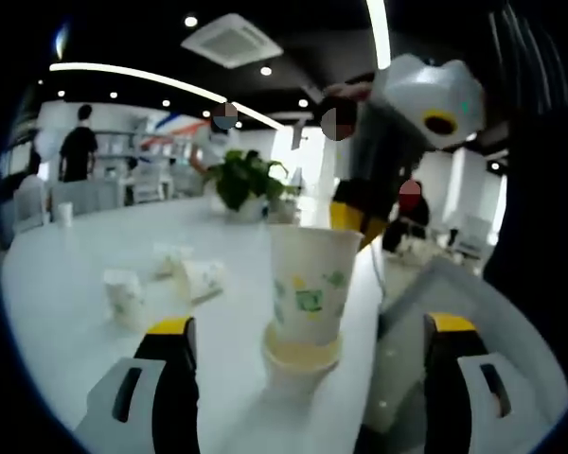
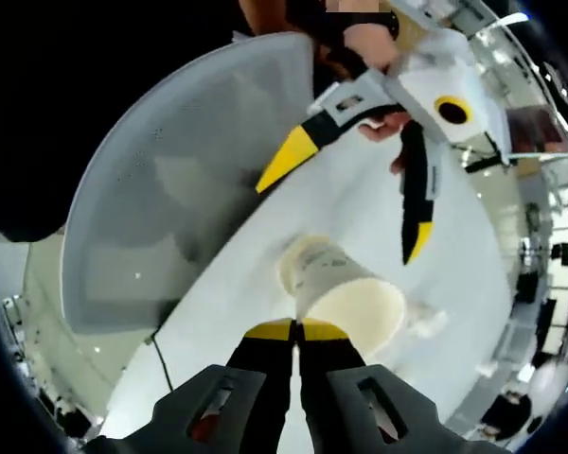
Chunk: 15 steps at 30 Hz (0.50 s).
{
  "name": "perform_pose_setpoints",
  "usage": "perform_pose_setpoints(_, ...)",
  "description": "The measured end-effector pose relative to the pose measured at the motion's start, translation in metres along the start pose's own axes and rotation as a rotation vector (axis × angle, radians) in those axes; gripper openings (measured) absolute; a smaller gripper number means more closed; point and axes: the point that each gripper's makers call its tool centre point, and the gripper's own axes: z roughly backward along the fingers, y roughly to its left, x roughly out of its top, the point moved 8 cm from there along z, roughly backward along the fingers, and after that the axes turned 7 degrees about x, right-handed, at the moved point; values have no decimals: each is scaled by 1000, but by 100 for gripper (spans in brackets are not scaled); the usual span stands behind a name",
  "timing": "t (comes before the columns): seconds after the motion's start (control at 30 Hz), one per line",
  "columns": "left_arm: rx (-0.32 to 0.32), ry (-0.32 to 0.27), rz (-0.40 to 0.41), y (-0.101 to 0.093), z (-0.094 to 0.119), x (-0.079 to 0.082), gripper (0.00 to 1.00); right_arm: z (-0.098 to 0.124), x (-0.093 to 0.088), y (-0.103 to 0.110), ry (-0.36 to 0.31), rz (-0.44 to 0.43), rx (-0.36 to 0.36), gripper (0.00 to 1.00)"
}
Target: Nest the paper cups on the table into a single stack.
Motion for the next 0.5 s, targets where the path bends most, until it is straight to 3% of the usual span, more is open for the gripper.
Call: perform_pose_setpoints(0.5,7,-24,9,5,-3,3,99,-22,4,-7,16,32,48,0)
